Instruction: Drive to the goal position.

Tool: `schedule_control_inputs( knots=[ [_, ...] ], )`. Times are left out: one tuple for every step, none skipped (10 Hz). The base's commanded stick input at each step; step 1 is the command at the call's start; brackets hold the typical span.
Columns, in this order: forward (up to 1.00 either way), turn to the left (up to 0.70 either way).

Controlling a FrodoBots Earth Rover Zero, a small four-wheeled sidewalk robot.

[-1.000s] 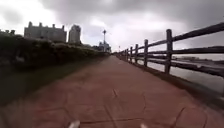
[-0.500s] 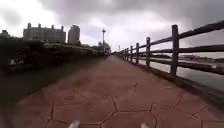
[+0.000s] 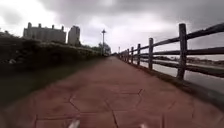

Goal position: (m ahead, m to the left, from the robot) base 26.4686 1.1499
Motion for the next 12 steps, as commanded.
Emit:
schedule_control_inputs(
  knots=[
    [0.7, 0.0],
    [0.7, 0.0],
    [0.7, 0.0],
    [0.7, 0.0],
    [0.7, 0.0],
    [0.7, 0.0],
    [0.7, 0.0],
    [0.7, 0.0],
    [0.7, 0.0],
    [0.7, 0.0],
    [0.7, 0.0],
    [0.7, 0.0]
  ],
)
